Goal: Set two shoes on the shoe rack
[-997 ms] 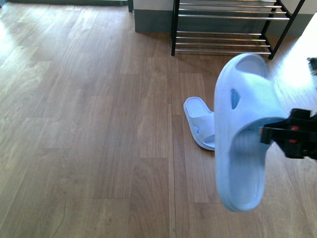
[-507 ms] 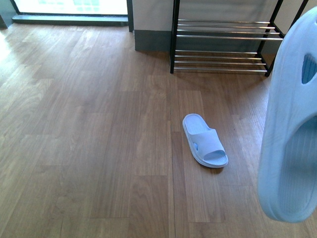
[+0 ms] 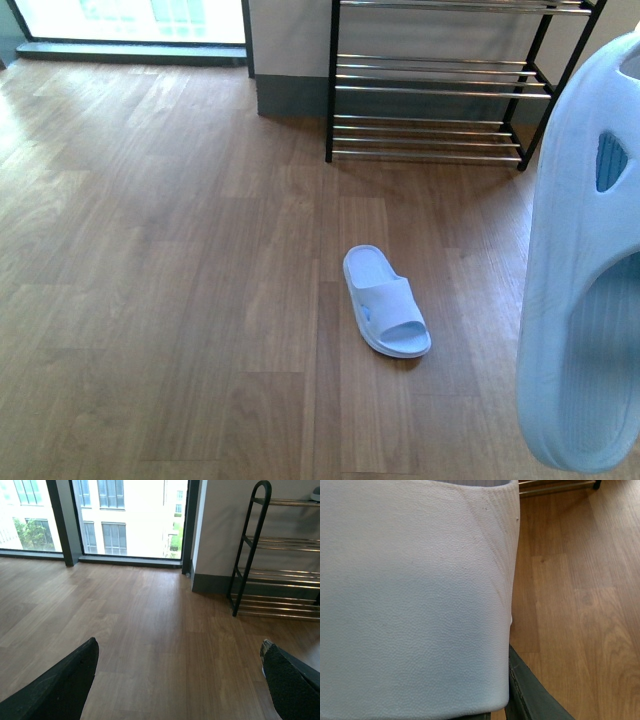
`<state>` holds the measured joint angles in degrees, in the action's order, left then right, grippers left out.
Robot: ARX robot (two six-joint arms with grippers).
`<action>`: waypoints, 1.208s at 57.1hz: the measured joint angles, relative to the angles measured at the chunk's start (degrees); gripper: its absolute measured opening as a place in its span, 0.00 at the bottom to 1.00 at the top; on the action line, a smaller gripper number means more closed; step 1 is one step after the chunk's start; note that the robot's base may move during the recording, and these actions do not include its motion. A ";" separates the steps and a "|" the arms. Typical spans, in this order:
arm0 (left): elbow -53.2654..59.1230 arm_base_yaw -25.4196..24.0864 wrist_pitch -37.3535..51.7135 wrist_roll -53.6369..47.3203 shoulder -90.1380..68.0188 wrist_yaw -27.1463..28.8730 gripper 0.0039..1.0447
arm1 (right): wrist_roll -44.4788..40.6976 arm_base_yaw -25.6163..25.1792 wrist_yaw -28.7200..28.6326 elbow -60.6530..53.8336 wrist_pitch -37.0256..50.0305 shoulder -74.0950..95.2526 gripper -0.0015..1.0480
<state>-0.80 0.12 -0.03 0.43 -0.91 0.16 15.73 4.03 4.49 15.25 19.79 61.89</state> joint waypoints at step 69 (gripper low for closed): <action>0.00 0.00 0.02 0.00 0.00 -0.15 0.91 | 0.11 -0.22 0.09 0.00 0.00 0.04 0.01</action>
<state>-0.80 0.12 -0.01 0.43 -0.91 0.01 15.84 3.81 4.58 15.25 19.79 61.93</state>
